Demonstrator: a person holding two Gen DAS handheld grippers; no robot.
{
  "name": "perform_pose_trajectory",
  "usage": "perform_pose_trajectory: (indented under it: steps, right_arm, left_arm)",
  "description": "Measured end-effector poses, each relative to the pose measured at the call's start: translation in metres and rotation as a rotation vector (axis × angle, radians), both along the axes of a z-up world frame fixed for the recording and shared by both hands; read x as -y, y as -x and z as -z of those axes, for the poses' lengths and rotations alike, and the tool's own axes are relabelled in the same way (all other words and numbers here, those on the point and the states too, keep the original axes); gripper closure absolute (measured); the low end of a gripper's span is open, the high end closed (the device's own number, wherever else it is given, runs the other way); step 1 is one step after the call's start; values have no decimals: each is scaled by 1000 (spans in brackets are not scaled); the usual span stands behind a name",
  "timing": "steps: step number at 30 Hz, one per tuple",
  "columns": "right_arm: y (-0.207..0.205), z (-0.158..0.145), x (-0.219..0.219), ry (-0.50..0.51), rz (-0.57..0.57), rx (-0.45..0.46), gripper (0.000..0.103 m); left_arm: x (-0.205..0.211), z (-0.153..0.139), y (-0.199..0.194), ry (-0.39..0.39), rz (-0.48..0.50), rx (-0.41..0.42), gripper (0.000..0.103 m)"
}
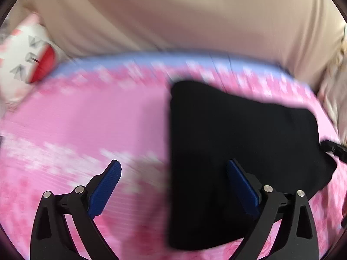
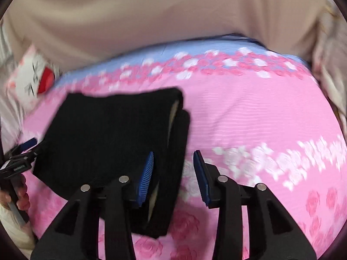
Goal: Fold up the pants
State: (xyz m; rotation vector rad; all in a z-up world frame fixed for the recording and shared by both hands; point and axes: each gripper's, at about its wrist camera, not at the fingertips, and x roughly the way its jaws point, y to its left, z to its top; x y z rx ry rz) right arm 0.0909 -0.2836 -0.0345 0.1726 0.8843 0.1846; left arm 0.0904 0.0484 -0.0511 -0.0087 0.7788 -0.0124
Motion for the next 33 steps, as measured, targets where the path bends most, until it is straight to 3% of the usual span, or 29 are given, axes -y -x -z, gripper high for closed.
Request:
perform_pose_trajectory:
  steps: [2,4,7,12,15,17,20,24,26,28,33]
  right_arm:
    - [11,-26,-2,-35,1,80,69]
    - [8,-45,-23,-46,-67,111,76]
    - [-18,-55,-99,-56,-290,83,82]
    - [-91,-24,-214,29,-438,-26,82]
    - [-127,22,-276,119,-457,-102,82]
    - [-129,39,-306,140,-487,-63,80]
    - [-111,36,-339,336,-504,36,78]
    - [-99,2,-285,81,-427,19,83]
    - [-84,-12,-242,79,-333,58,82]
    - [-69,-16,-177,6,-227,43,82]
    - [-40,-2,-45,-69,-55,-42,65]
  left_arm:
    - [-15,-26,7,-75,-81,90,8]
    - [-26,-37,4,-144,-171,121,7]
    - [-38,-40,3,-202,-265,129,7]
    - [-61,-22,15,-148,-277,71,7]
    - [-74,-13,27,-157,-281,41,7]
    - [-83,-7,29,-152,-287,32,7]
    - [-91,-8,30,-141,-295,31,7]
    - [-91,-19,34,-86,-257,66,7]
    - [-82,-26,35,-74,-219,87,7]
    - [-71,-28,33,-75,-184,92,7]
    - [-33,-25,25,-78,-99,83,7]
